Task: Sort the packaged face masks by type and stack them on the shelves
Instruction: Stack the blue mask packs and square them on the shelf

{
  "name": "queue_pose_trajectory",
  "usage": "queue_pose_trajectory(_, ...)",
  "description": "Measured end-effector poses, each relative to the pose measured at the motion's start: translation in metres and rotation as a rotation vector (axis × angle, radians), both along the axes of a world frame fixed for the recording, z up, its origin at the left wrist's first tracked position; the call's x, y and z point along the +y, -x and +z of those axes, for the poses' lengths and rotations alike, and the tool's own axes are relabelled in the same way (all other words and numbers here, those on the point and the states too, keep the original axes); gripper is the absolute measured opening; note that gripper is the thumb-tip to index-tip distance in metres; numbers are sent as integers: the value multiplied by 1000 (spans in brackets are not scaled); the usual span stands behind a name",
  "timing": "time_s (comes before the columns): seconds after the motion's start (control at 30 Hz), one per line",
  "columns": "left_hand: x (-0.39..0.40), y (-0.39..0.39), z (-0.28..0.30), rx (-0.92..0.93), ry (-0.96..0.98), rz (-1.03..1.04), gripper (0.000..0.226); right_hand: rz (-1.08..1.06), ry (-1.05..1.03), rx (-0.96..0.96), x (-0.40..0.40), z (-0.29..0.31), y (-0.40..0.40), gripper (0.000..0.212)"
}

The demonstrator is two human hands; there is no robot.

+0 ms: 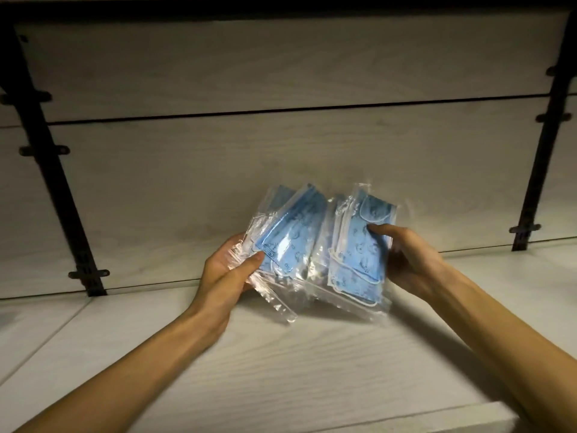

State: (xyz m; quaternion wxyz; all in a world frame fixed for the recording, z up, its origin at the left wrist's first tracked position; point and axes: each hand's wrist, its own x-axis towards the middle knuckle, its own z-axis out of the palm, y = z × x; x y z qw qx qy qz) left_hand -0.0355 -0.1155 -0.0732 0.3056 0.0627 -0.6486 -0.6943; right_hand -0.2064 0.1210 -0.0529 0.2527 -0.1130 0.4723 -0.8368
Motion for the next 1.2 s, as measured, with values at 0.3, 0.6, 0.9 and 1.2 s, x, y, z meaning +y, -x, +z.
queue_pose_trajectory(0.3, 9, 2, -12, -118, -154, -237, 44, 99, -89, -46, -10, -14, -8, 27)
queue_pose_trajectory(0.6, 9, -6, -2, -338, 7, -397, 55, -94, -173, 343, -8, -11, -10, 14)
queue_pose_trajectory(0.9, 54, 9, 17, -307, 219, -131, 32, -226, -145, 764, -17, 17, -35, 27)
queue_pose_trajectory(1.2, 116, 47, 37, 201, 123, 78, 37, -34, -237, 679, 40, 14, -3, 46)
